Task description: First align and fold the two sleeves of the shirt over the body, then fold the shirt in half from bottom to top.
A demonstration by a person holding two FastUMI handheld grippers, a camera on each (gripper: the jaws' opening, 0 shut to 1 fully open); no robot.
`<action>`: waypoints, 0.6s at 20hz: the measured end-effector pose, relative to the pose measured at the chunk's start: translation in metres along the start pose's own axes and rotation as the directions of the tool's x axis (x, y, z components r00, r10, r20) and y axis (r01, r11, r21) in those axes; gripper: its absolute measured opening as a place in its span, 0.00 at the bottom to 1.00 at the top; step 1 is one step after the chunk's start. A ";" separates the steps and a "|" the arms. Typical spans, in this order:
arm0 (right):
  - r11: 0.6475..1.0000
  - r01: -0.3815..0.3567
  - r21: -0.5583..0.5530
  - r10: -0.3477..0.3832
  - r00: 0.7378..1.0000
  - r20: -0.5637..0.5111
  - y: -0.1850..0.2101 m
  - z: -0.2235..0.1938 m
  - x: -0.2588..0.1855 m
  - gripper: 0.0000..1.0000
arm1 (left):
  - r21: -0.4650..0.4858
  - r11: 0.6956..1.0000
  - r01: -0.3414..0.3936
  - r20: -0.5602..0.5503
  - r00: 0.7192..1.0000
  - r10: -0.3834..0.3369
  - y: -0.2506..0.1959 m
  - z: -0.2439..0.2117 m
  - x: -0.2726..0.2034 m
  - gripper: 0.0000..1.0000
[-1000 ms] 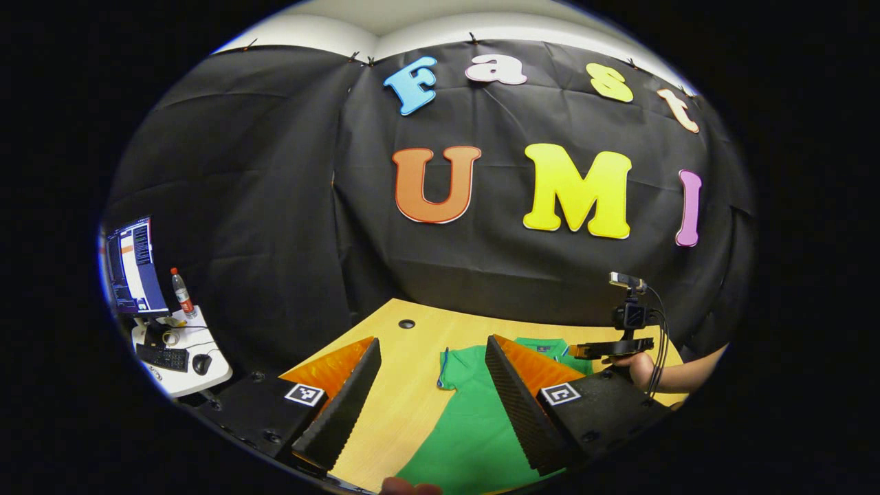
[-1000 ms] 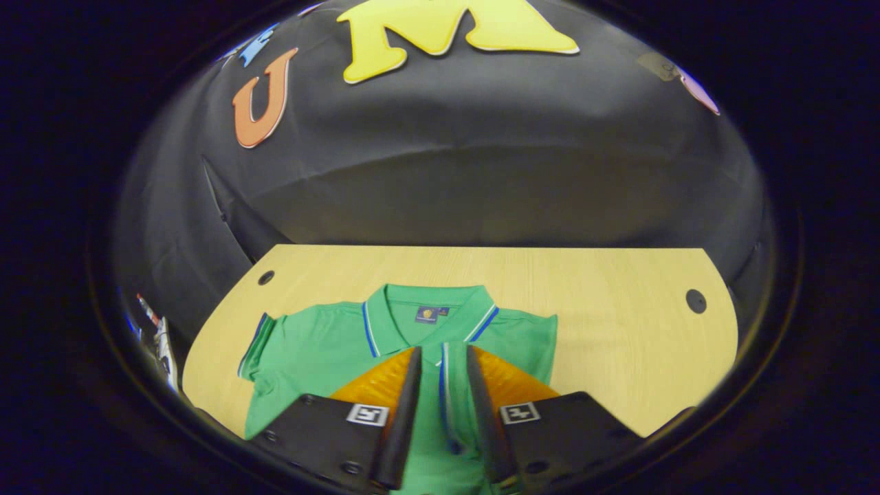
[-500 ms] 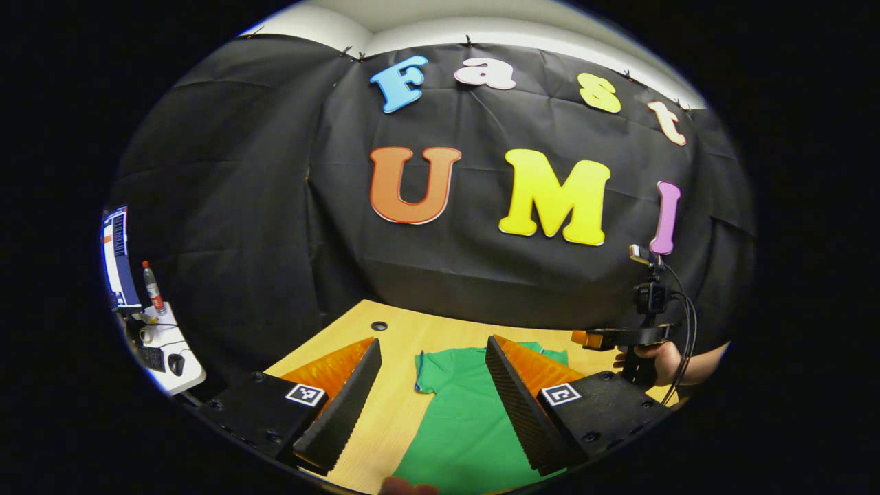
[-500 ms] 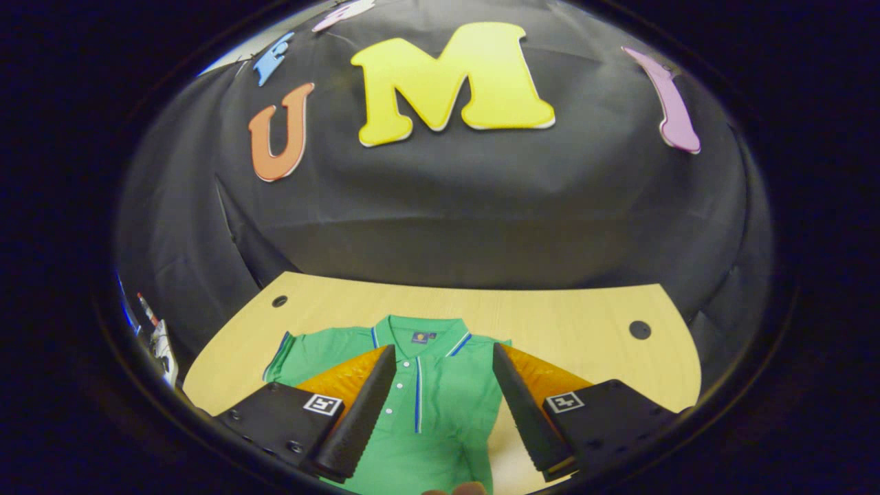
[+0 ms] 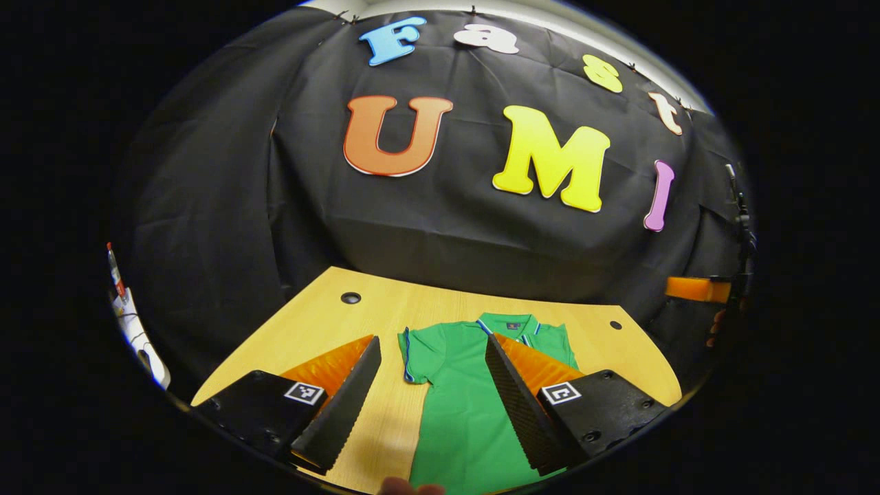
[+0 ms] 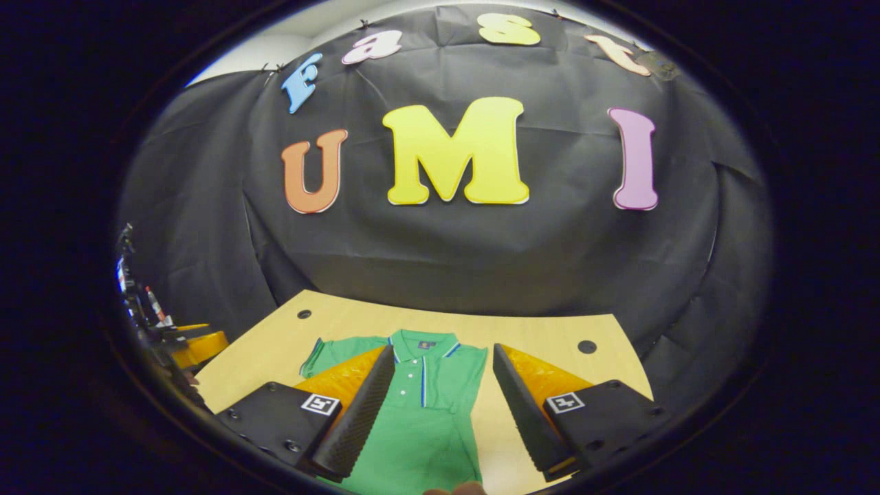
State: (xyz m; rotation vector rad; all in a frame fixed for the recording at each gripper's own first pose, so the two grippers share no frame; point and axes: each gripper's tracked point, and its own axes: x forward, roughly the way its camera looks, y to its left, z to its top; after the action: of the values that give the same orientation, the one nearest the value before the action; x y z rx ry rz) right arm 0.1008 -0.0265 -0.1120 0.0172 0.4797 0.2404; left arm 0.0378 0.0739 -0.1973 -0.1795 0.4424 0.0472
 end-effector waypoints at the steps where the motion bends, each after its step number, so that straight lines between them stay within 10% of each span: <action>1: 1.000 0.016 -0.007 -0.016 1.000 0.012 -0.002 0.004 -0.010 0.90 | -0.011 1.000 0.000 -0.018 1.000 0.000 0.004 -0.007 0.011 0.99; 12: 0.990 0.134 -0.045 -0.137 0.988 -0.068 -0.010 -0.046 -0.074 0.92 | -0.034 0.999 -0.023 -0.193 0.981 0.016 0.031 -0.085 0.146 0.99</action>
State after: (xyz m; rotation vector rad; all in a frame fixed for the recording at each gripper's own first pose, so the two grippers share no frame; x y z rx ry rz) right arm 0.0182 -0.0552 -0.1199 -0.0638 0.5447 0.1180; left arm 0.1313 0.0896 -0.3403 -0.2165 0.6372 0.0577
